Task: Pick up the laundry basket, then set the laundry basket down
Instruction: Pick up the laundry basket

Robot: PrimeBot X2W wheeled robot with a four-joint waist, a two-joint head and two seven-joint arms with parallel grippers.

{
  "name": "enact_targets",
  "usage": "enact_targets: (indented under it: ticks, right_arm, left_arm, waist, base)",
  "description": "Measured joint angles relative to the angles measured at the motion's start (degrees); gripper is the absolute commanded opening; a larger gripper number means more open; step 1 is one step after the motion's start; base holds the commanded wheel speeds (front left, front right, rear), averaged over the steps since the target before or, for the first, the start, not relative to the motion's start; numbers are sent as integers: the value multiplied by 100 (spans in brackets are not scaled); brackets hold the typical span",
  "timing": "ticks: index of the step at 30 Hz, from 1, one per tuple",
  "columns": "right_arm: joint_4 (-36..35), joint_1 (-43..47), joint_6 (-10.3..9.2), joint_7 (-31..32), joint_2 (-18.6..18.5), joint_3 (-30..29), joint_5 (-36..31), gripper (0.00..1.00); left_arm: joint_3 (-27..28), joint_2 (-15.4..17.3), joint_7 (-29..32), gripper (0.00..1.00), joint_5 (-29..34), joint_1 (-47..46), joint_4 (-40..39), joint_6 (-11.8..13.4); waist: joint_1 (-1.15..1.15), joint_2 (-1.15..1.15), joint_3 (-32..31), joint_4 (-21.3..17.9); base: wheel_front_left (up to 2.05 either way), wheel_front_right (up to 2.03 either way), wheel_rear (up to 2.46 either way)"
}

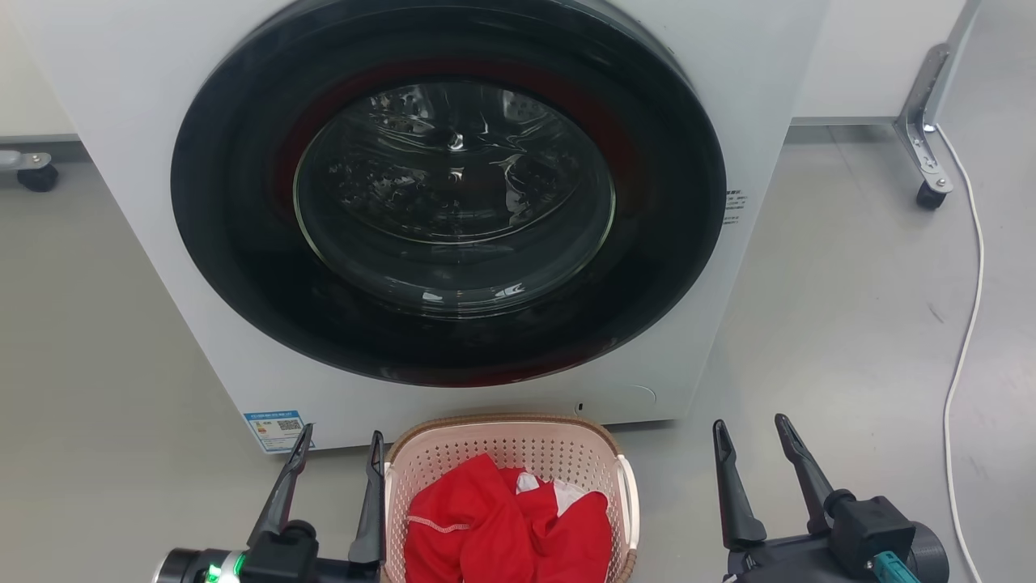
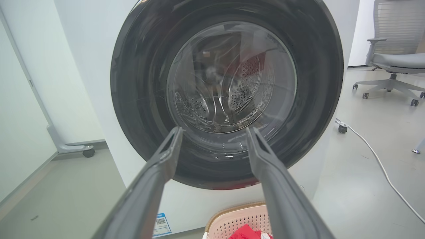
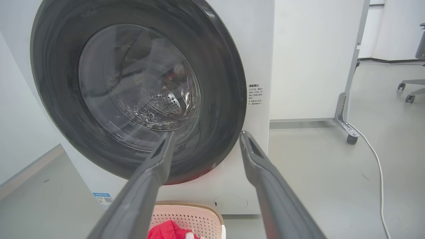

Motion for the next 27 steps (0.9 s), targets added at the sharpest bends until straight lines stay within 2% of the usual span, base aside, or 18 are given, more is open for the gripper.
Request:
enact_targets:
  ticks: [5, 27]
  right_arm:
    - [-97, 2, -51, -69, -4, 55, -325, 100]
    - [-165, 65, -51, -76, 0, -15, -385, 100]
  left_arm:
    - [-40, 3, -47, 100, 349, 32, -73, 53]
    - [-4, -9, -47, 100, 392, 67, -94, 53]
  waist:
    - [0, 0, 4, -5]
    - [1, 0, 56, -12]
  base:
    - [0, 0, 0]
    - [0, 0, 0]
